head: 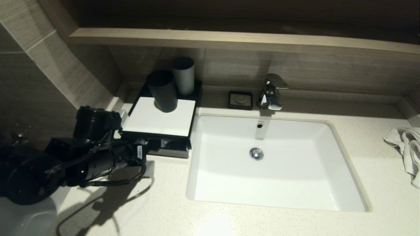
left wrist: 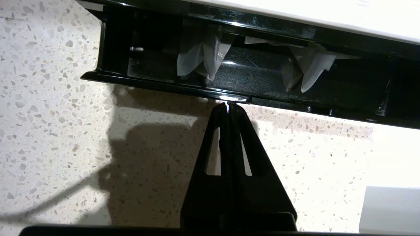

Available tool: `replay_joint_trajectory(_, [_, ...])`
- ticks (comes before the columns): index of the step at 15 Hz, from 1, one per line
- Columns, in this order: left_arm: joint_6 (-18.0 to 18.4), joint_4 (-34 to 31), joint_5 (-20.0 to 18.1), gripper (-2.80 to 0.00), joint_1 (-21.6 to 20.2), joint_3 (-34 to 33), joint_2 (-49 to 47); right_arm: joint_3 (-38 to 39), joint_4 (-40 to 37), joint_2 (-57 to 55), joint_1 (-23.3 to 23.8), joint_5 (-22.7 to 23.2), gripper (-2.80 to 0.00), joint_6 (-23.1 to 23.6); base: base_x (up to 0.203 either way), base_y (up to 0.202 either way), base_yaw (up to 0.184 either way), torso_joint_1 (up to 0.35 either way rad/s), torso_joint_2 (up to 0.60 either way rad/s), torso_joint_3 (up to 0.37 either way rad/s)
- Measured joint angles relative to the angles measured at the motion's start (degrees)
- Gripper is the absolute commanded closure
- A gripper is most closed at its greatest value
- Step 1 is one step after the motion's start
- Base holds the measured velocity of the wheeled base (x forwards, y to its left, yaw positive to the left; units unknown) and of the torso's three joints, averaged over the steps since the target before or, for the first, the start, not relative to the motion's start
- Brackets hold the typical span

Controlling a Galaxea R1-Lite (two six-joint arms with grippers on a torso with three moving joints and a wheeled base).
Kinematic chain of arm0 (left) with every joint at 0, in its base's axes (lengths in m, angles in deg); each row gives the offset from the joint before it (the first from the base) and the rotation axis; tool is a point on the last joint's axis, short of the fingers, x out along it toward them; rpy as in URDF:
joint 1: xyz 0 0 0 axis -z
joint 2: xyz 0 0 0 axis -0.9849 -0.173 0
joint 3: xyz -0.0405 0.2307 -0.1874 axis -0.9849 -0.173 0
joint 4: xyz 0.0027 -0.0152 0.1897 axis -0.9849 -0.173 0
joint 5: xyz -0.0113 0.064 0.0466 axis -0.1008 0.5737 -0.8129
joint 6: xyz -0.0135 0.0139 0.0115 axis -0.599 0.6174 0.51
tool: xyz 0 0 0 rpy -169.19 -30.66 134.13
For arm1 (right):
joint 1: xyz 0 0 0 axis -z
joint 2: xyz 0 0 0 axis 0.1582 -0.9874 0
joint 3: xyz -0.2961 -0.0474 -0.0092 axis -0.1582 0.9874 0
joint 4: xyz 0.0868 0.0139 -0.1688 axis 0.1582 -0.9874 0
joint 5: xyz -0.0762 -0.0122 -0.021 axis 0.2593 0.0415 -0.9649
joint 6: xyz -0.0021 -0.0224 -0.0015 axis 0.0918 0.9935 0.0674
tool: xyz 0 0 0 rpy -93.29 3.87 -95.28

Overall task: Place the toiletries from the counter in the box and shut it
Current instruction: Close the drawer

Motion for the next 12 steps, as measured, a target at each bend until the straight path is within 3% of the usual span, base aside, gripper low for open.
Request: replay_joint_trajectory(12, [0.25,6.15,1.13,0.00,0.00,1.05,-1.90,0.00,0.02,0.00,0.00,0.00,0.00,-0.01,0.000,0.000,0.000,0.000,0.00,0.000])
